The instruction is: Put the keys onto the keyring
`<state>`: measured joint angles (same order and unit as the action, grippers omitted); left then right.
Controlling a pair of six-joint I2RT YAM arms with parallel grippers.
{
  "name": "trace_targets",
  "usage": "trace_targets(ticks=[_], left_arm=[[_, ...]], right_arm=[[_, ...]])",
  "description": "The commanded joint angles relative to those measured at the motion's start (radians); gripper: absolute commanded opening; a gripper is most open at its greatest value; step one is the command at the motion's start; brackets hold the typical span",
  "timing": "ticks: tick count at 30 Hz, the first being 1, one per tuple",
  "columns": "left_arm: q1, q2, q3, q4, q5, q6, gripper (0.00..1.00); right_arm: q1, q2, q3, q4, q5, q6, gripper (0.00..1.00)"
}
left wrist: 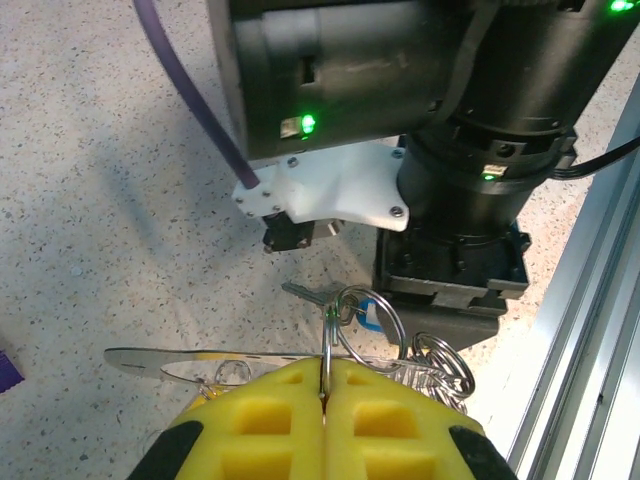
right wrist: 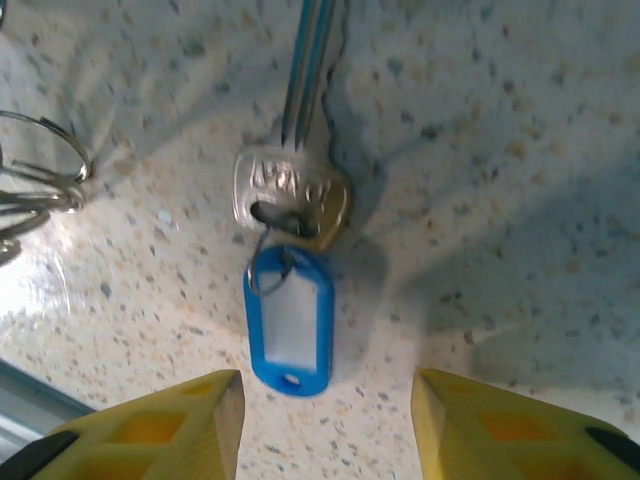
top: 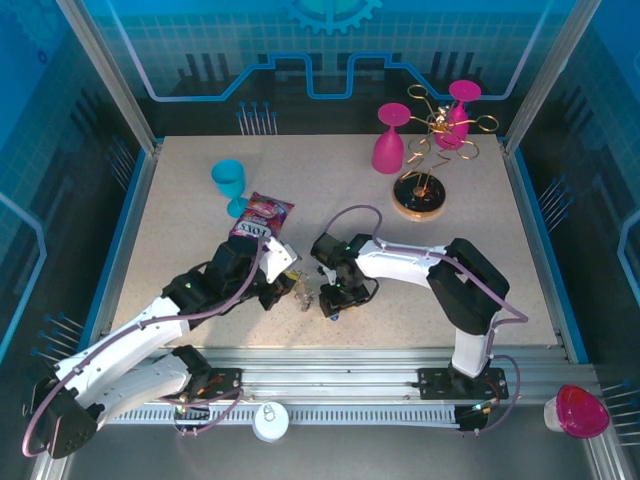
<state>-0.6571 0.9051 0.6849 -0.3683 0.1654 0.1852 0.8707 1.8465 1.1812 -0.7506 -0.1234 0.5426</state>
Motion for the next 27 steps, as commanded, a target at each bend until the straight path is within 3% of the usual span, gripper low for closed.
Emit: trace_targets(ticks=[1, 16, 27], left_arm=[[0.002, -0.019, -0.011, 0.021, 0.019, 0.008, 0.00], [0.002, -0.034, -0.042, 0.024, 0.012, 0.005, 0.00], [0.003, -0.035, -0.045, 0.024, 0.012, 0.009, 0.00]], right_arm=[[0.022, 0.031, 0.048, -0.004, 0.027, 0.022, 0.46], [0.021, 0.097, 0.140, -0.021, 0.049, -0.006, 0.29], [0.020, 0.102, 0.150, -0.043, 0.077, -0.002, 0.12]])
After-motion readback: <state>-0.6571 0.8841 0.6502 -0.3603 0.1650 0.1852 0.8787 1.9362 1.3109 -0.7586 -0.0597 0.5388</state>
